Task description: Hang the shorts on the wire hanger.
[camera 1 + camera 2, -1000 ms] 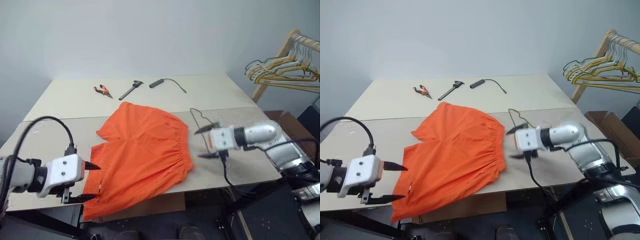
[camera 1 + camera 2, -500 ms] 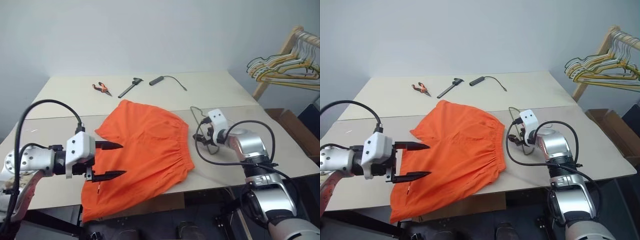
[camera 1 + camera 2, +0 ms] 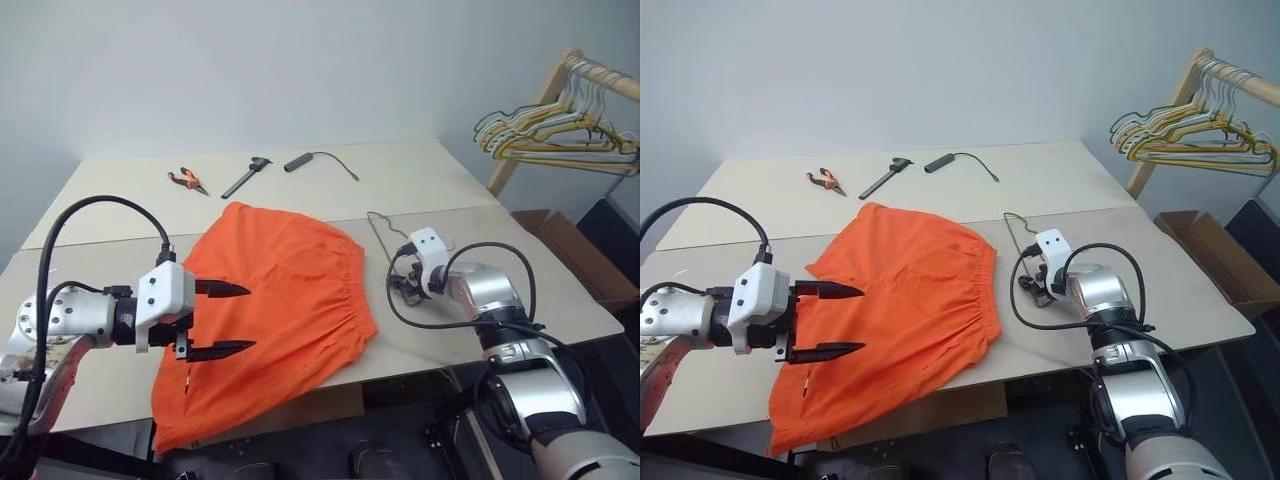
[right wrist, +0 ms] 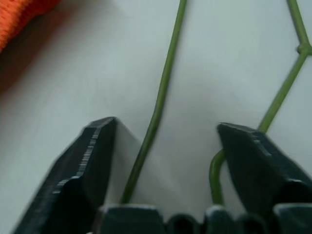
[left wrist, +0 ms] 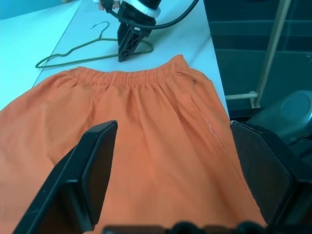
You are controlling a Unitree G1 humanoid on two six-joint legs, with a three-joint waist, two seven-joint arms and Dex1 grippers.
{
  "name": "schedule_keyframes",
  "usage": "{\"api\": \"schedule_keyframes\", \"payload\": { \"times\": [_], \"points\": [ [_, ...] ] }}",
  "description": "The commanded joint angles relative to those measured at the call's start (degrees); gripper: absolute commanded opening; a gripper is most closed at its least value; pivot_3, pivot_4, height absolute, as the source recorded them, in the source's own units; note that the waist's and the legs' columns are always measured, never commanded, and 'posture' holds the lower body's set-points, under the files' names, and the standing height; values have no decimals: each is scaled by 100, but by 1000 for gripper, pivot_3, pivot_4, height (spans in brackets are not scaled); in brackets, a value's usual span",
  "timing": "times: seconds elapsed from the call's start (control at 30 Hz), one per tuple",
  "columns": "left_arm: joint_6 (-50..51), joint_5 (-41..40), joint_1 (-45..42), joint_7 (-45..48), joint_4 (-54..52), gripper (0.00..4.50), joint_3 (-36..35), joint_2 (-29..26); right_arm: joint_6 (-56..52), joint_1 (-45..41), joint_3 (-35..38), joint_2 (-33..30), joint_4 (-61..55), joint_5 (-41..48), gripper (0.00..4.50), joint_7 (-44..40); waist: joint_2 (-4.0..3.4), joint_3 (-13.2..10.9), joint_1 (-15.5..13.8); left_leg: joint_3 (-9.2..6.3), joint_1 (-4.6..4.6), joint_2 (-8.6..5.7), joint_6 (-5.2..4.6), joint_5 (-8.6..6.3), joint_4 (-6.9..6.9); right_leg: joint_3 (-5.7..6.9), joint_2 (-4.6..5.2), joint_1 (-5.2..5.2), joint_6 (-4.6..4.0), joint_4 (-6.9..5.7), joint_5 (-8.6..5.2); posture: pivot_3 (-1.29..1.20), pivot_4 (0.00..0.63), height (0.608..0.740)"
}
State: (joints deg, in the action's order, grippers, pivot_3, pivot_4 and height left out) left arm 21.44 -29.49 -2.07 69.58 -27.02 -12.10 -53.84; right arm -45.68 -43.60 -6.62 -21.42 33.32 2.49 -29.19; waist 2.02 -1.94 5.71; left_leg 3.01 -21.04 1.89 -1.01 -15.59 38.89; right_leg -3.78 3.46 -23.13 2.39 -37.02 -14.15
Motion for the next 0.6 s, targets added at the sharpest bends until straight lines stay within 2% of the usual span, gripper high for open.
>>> {"api": "schedule_keyframes", "payload": {
  "times": [0.03,0.07,0.1,0.27,0.47,0.6],
  "points": [
    [-89,12,-28,-36,-97,4002,-10,-70,-49,-22,-148,74,259,-131,2142,3,2,4,3,-3,1,0,0,0,0,-1,0,1,0,0,0,-6,0,740],
    [-88,14,-27,-43,-101,4002,-9,-72,-22,-16,-195,86,294,-169,1934,-15,9,11,0,-4,1,0,0,0,0,-1,0,1,0,0,0,-4,0,740],
    [-88,16,-27,-48,-105,4002,-7,-72,-3,-8,-229,95,309,-197,1516,-47,12,14,-2,-4,2,0,0,0,0,-1,0,1,0,0,0,-4,0,740],
    [-98,54,-30,-96,-120,4002,20,-56,27,8,-336,77,409,-329,17,-116,29,33,-5,-5,6,2,0,0,-1,0,0,4,0,0,0,-4,0,740],
    [-154,105,-66,-190,-76,4002,57,-8,210,2,-278,-22,533,-510,17,19,33,40,-10,-4,18,2,1,-1,-2,-1,-1,14,0,1,0,-7,0,740],
    [150,-31,-467,-887,96,4002,91,452,530,-111,399,-25,258,-327,17,720,31,39,-51,-5,34,0,2,-1,-2,-1,3,34,0,2,0,-8,0,740]
  ]
}}
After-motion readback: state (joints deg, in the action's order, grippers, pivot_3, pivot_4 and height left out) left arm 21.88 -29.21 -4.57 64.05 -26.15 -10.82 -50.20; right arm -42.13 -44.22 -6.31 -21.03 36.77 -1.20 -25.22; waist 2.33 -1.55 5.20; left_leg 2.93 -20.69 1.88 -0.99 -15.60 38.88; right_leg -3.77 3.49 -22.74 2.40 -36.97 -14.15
